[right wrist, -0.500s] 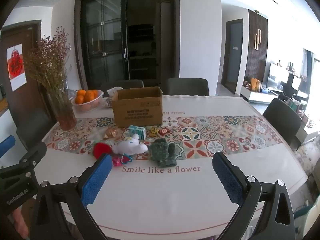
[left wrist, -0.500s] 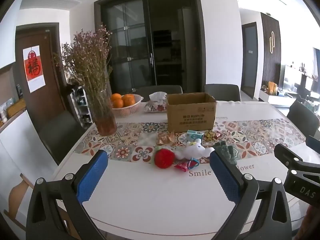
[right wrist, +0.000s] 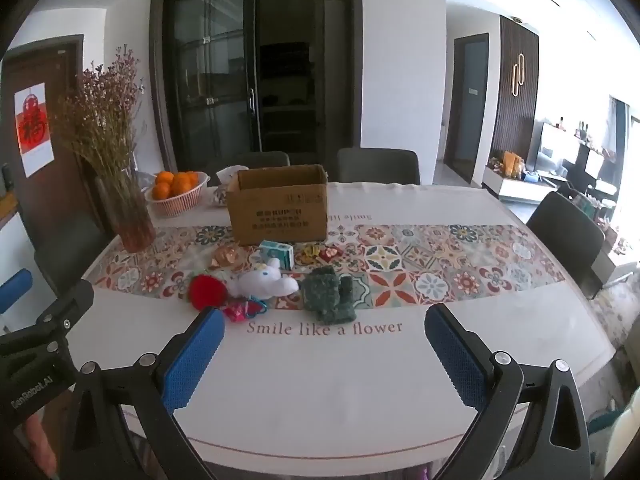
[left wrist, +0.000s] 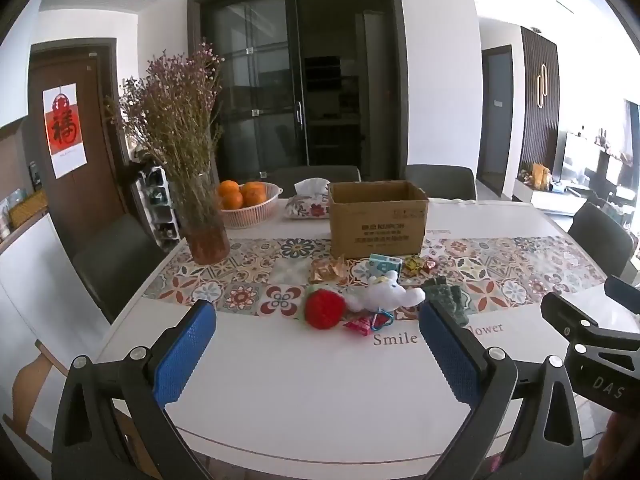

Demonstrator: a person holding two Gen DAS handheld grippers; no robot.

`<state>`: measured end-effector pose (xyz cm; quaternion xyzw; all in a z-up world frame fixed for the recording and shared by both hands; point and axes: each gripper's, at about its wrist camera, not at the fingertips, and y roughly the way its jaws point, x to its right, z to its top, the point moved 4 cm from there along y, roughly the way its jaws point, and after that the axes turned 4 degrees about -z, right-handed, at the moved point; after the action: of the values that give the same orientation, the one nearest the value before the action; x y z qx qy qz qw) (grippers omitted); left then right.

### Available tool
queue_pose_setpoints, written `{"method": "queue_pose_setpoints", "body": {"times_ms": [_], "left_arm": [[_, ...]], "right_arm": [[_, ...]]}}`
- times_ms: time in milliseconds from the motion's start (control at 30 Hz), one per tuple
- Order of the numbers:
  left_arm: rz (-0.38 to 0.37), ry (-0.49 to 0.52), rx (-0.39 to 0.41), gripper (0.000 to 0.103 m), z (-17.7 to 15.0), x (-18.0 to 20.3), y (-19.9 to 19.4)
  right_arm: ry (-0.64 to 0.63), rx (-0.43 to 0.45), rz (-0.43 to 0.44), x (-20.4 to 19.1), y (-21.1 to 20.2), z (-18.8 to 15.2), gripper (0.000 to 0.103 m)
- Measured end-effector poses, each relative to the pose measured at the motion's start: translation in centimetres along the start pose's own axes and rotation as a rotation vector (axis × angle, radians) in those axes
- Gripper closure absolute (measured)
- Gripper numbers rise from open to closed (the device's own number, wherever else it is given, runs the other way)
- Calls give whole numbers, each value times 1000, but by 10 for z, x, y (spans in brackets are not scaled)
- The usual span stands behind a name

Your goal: Organize soft objects

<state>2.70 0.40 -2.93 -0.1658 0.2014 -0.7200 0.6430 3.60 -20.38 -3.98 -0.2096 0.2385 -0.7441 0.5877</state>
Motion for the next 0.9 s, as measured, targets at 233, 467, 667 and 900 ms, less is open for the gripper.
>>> {"method": "queue_pose_setpoints", "body": {"times_ms": [233, 467, 667, 900], "left_arm": [[-14, 4, -14, 0, -6, 4, -3], [-25, 6, -7, 0, -9, 6, -11], [-27, 14, 2, 0, -8, 9, -14], [-35, 15, -1, 0, -5, 11, -11]], "right_arm": [[2, -14, -7, 5, -3, -6, 1], [4, -11, -8, 7, -7, -10, 1], [6, -3, -12, 10, -11, -12, 1], [11, -5, -12, 13, -10, -9, 1]]}}
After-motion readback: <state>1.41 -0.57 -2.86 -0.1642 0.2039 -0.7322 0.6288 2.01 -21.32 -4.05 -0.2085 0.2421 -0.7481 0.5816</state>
